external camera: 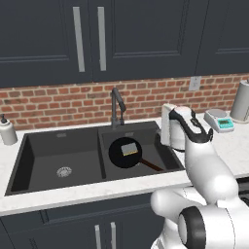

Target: Pick the pan and sponge and place them into the sink. Then turn on the water.

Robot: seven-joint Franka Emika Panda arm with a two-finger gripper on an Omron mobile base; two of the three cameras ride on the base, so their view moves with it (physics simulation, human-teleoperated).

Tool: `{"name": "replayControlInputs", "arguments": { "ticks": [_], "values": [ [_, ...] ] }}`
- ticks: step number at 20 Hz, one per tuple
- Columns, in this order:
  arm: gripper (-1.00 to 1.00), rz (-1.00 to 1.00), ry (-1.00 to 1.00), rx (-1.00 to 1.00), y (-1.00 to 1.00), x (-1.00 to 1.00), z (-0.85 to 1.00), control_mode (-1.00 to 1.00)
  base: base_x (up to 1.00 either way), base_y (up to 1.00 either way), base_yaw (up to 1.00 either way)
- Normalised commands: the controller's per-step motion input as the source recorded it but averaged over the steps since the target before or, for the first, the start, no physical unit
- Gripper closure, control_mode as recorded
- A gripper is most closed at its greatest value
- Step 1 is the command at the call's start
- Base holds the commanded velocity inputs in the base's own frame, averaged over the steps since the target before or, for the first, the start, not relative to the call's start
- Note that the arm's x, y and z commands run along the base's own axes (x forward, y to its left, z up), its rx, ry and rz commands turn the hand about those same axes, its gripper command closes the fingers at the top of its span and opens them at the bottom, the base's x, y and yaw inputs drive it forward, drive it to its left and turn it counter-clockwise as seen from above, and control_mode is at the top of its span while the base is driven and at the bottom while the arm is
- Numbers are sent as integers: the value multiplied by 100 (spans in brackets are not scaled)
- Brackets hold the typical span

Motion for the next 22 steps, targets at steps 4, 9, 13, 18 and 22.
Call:
{"name": "replayControlInputs", "arguments": {
  "ticks": [4,9,13,18,22],
  "values": [
    [-100,16,0,-30,0,0,0,-100,0,0,0],
    [-100,10,-15,-35,0,1,-13,-100,0,0,0],
    [-100,2,-38,-40,4,4,-30,-100,0,0,0],
    [-100,0,-38,-41,6,2,-31,-100,0,0,0],
    [-100,1,-11,-31,0,6,-16,-100,0,0,0]
  ]
}}
